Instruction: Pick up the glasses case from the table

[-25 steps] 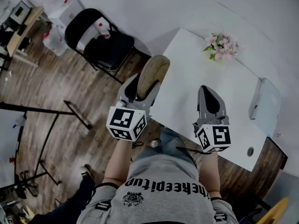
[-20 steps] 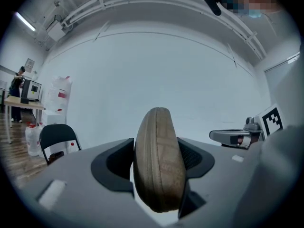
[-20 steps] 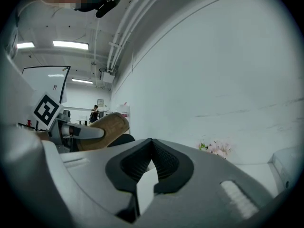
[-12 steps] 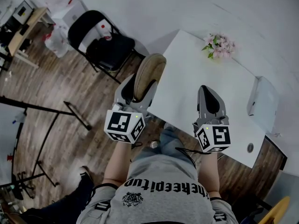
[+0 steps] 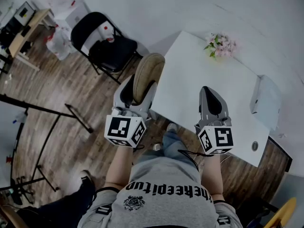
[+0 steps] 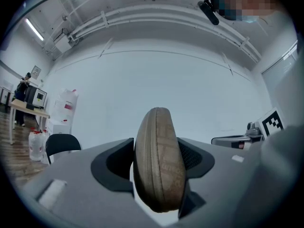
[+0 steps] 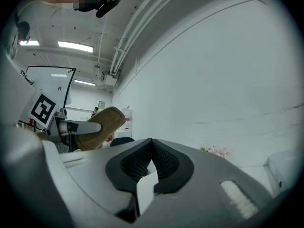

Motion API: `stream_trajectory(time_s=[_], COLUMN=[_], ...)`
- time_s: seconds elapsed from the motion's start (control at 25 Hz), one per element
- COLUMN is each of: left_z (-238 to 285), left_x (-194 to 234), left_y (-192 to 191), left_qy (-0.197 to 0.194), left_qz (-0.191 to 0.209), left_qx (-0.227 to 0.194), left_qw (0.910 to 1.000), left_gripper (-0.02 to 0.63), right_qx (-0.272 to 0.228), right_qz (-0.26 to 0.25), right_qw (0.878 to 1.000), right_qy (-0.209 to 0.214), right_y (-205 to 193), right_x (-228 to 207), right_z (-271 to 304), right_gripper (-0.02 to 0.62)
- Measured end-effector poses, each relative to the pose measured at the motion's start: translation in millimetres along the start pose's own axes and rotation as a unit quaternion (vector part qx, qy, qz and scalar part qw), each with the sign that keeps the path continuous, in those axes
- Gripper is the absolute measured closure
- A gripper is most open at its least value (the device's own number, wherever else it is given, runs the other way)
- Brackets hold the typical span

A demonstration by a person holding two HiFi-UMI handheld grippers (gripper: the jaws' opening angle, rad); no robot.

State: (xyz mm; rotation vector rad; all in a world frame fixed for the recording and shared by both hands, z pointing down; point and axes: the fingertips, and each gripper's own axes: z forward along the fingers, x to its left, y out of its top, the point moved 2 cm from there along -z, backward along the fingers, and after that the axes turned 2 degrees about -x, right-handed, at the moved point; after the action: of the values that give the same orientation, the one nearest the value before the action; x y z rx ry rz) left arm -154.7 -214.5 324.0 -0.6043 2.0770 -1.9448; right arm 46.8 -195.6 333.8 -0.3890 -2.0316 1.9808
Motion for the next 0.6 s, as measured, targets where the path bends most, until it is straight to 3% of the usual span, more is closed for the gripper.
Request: stream_trajectory(time_s=[0.6], left_z=[-26], left_x=[-2], left_y=[10], left_qy=[-0.005], left_qz=[-0.006], left_qx=[-0.024], left_qw=[0.9997], left_gripper=[0.319], right_qx=[-0.008], right_qz=[-0.005], right_qw=[1.0], right_qy=[-0.003], right_y=[6], right_x=[19], right_z=[-18], right_gripper=[0.592])
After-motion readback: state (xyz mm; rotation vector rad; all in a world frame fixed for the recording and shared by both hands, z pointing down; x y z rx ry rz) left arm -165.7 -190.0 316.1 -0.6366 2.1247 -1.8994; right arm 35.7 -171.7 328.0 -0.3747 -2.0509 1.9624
